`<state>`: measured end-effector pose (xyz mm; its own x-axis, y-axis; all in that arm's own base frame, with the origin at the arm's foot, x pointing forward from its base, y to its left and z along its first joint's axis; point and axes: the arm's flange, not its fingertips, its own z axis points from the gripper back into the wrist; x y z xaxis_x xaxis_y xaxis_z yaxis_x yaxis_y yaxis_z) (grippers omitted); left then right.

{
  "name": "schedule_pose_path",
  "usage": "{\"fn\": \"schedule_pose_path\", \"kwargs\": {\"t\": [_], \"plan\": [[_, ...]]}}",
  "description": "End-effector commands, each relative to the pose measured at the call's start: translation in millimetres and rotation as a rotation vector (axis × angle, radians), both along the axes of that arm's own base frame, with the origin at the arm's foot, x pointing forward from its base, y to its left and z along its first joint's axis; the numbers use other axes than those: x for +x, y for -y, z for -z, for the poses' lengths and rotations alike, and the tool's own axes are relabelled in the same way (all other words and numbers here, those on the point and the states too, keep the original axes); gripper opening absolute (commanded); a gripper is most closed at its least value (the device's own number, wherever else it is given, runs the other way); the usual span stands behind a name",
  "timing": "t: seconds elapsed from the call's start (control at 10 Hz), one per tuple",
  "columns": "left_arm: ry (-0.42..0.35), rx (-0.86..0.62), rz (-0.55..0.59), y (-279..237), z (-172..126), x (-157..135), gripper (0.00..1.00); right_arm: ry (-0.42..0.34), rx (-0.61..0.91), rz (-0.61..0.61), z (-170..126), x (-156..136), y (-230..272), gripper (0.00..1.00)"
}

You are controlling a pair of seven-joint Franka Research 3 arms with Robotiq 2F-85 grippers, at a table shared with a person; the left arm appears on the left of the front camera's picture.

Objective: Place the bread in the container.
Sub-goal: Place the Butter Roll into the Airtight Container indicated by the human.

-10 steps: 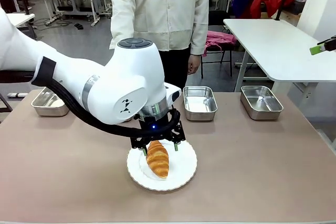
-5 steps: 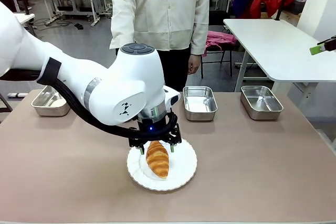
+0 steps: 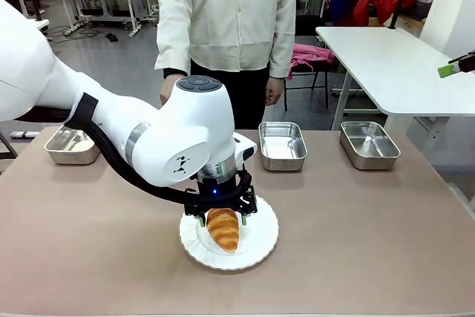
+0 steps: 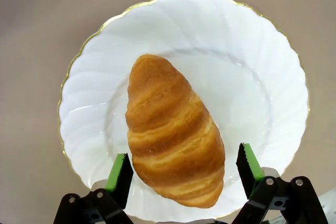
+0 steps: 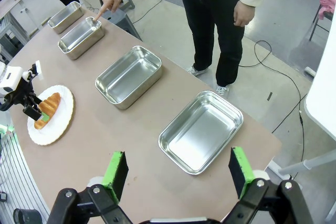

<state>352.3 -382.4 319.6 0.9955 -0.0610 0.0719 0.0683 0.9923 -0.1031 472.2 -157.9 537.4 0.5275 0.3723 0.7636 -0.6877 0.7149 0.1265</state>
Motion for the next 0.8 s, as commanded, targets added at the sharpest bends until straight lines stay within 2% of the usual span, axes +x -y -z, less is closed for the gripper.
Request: {"fn": "schedule_pose_path", "kwargs": {"t": [0.0,0.1,0.6,0.7], "plan": [[0.015,0.014,-0.017,6.1,2.6,4.3,1.00,0.011,0.010,-0.005,-0.4,-1.8,-1.5,1.00],[0.012,0.025,-0.021,6.1,2.2,5.0,1.00,0.011,0.010,-0.005,-0.4,-1.8,-1.5,1.00],[-0.002,0.055,-0.030,10.5,4.4,5.8,0.50,0.011,0.010,-0.005,-0.4,-1.8,-1.5,1.00],[-0.044,0.067,-0.010,12.2,3.7,7.8,0.50,0.011,0.010,-0.005,-0.4,-1.8,-1.5,1.00]]}}
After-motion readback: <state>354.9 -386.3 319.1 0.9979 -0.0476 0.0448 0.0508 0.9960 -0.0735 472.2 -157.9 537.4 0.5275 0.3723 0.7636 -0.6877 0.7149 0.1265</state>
